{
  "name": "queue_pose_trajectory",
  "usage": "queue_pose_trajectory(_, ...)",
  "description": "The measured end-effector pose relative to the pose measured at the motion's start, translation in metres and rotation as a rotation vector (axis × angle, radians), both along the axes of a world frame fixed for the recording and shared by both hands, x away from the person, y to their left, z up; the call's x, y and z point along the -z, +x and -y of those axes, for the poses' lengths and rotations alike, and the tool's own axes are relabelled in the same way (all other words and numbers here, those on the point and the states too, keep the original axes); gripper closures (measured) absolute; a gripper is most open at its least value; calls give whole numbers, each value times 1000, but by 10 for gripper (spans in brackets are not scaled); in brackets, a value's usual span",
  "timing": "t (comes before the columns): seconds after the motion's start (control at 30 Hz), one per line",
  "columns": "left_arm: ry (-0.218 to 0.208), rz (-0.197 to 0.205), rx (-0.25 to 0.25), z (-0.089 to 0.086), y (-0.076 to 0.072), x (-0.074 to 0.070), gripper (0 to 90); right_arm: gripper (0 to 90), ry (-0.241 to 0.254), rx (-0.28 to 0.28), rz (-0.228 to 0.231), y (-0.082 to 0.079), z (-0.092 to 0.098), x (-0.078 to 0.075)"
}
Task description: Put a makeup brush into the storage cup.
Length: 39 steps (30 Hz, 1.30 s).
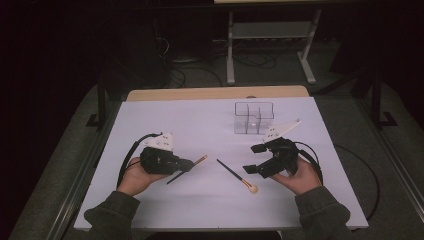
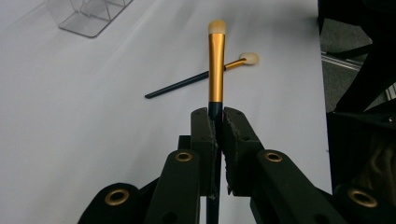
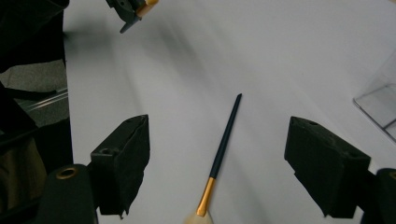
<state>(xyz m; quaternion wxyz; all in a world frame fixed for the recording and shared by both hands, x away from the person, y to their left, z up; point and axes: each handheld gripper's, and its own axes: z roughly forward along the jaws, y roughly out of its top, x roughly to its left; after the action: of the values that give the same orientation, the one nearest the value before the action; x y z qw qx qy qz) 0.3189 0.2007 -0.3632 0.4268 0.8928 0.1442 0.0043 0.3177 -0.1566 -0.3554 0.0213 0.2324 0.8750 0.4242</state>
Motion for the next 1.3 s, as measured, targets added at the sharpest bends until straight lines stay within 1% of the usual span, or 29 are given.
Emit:
queue_pose_trajectory(0.13,-5,10,10,2,-2,-2,833,226,-2,-20,-8,2,-7,-3)
queue_pose_trajectory(0.2,-20,6,12,2,-3,-2,833,235,-7,-35,-10,3,-11,-4)
queue_pose_trajectory(0.27,-25,7,12,3,-3,-3,833,235,-8,-45,-20,3,-15,-5)
queue_pose_trajectory(0.33,-34,12,18,4,-3,-3,833,238,-6,-60,-21,4,-18,-7)
queue_pose_trajectory(0.4,-40,12,20,5,-4,-3,833,239,3,-70,-30,4,-21,-9)
queue_pose_trajectory(0.43,-45,16,21,6,-4,-3,833,240,1,-74,-24,5,-22,-10)
queue_pose_trajectory(0.47,-44,19,25,6,-5,-4,833,242,11,-78,-35,5,-23,-11)
queue_pose_trajectory(0.53,-52,16,26,8,-6,-4,833,252,12,-88,-32,5,-25,-13)
queue_pose_trajectory(0.57,-52,21,32,9,-6,-4,833,255,15,-94,-32,5,-27,-14)
queue_pose_trajectory(0.6,-50,17,32,10,-6,-4,833,259,19,-100,-36,5,-28,-16)
queue_pose_trajectory(0.63,-47,22,40,11,-6,-4,833,262,17,-104,-38,5,-29,-17)
queue_pose_trajectory(0.7,-53,19,42,14,-8,-4,833,268,10,-116,-27,5,-32,-18)
queue_pose_trajectory(0.8,-57,24,53,17,-9,-5,833,279,17,-134,-34,5,-35,-19)
queue_pose_trajectory(0.83,-56,32,60,19,-9,-5,833,285,13,-139,-32,5,-36,-20)
queue_pose_trajectory(0.9,-59,30,68,21,-10,-5,833,296,17,-148,-43,4,-39,-21)
queue_pose_trajectory(0.93,-62,32,74,22,-10,-4,833,303,13,-152,-37,4,-40,-20)
queue_pose_trajectory(0.97,-64,24,71,24,-11,-4,833,313,13,-161,-41,4,-41,-20)
queue_pose_trajectory(1.0,-65,31,79,25,-11,-4,833,322,9,-164,-45,4,-43,-20)
queue_pose_trajectory(1.03,-63,29,84,27,-11,-4,833,331,4,-172,-37,4,-44,-19)
queue_pose_trajectory(1.07,-64,25,84,28,-12,-3,833,346,0,-177,-40,4,-45,-19)
queue_pose_trajectory(1.1,-62,28,89,29,-12,-3,833,360,4,-186,-49,4,-47,-19)
queue_pose_trajectory(1.13,-62,27,91,30,-12,-3,833,364,-2,-191,-39,4,-48,-19)
queue_pose_trajectory(1.2,-67,31,100,32,-13,-3,833,384,-4,-202,-42,4,-50,-19)
queue_pose_trajectory(1.27,-67,27,104,34,-14,-3,833,409,1,-216,-50,3,-53,-19)
queue_pose_trajectory(1.3,-68,29,105,34,-14,-3,833,420,-4,-225,-45,4,-55,-18)
